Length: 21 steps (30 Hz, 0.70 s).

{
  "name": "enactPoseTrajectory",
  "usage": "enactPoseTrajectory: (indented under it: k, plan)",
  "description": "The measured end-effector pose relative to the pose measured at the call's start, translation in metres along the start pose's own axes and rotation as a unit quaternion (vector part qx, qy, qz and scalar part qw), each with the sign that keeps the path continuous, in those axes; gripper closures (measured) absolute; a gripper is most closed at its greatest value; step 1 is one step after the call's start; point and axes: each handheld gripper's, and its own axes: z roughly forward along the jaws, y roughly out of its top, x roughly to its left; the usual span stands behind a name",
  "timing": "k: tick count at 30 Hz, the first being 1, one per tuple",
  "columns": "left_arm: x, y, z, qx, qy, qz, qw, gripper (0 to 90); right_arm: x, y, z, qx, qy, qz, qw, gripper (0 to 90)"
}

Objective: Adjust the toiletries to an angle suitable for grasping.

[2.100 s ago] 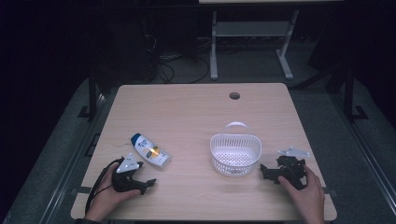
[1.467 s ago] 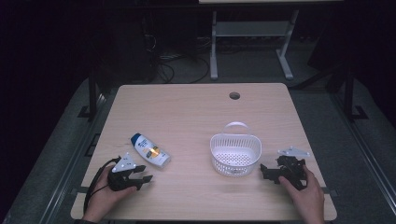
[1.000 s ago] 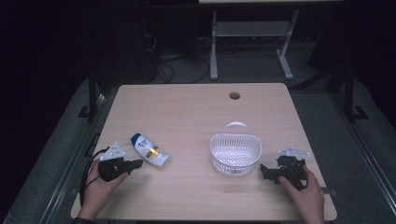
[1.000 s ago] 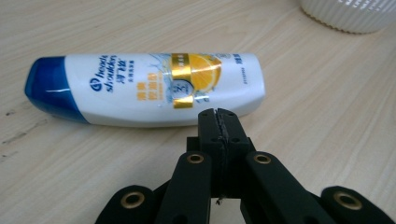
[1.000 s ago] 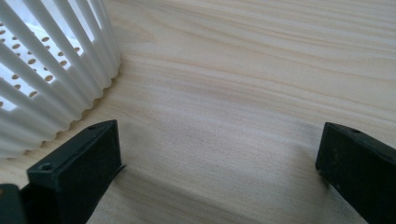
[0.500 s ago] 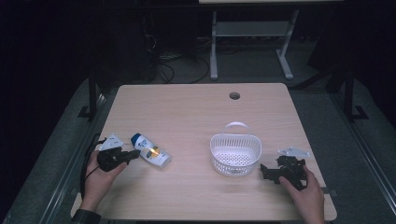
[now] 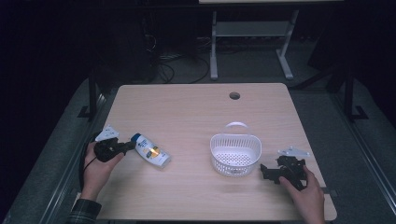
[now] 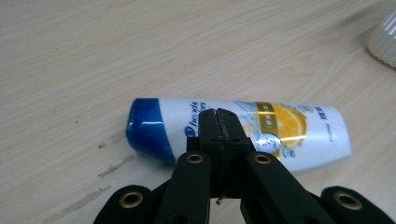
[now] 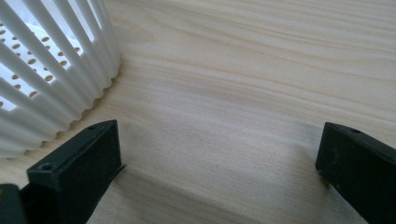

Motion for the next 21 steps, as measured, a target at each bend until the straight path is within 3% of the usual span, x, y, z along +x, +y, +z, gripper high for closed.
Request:
enactPoseTrajectory:
  k: [9, 21]
  plan:
    - [0.014, 0.006, 0.011, 0.004, 0.022, -0.006, 0.9997, 90.0, 0.000, 0.000, 0.000, 0.000, 0.000, 0.000, 1.0000, 0.0]
    - [0.026, 0.000, 0.022, 0.020, 0.047, -0.010, 0.9986, 90.0, 0.000, 0.000, 0.000, 0.000, 0.000, 0.000, 1.0000, 0.0]
